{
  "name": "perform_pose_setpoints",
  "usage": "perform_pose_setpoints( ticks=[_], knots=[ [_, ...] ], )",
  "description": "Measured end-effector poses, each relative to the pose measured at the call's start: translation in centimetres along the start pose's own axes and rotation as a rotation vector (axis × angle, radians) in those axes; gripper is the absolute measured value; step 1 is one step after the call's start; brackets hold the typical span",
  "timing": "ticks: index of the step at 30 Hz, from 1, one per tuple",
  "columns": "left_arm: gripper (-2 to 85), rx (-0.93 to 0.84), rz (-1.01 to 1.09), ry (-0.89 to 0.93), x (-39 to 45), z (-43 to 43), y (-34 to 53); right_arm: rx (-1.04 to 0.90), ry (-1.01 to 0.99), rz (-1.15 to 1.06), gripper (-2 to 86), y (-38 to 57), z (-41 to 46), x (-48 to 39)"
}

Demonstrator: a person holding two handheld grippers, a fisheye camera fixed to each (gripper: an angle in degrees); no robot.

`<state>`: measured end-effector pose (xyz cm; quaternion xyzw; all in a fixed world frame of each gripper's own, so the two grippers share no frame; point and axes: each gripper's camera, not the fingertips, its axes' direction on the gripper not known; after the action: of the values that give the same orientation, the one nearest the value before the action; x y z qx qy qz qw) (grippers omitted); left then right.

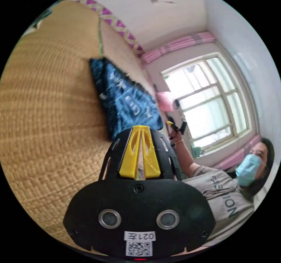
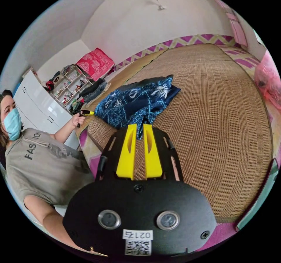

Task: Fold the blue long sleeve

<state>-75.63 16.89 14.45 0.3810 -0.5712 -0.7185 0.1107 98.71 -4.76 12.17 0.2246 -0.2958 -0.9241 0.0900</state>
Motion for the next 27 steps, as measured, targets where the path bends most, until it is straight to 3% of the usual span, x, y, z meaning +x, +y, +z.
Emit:
perform_pose_setpoints(
  ticks=[5, 13, 19, 23, 27],
  knots=[
    [8.4, 0.048, 0.182, -0.226, 2.4, -1.3, -7.1, 0.014, 0.059, 0.022, 8.5, -5.4, 2.4, 1.3],
    [11.1, -0.065, 0.06, -0.399, -6.5, 1.5, -19.7, -0.036, 0.064, 0.169, 10.4, -12.9, 6.9, 8.2],
    [9.9, -0.122, 0.033, -0.269, -10.4, 5.7, -25.8, -0.064, 0.001, 0.21, 10.2, -15.4, 8.4, 11.3],
    [0.6, -0.144, 0.006, -0.195, -11.8, 6.2, -27.9, -0.078, -0.09, 0.216, 9.1, -16.3, 9.5, 12.4],
    [-0.8, -0.023, 0.035, -0.109, -10.9, 2.4, -27.7, -0.087, -0.069, 0.225, 3.1, -16.6, 9.5, 13.1]
  ],
)
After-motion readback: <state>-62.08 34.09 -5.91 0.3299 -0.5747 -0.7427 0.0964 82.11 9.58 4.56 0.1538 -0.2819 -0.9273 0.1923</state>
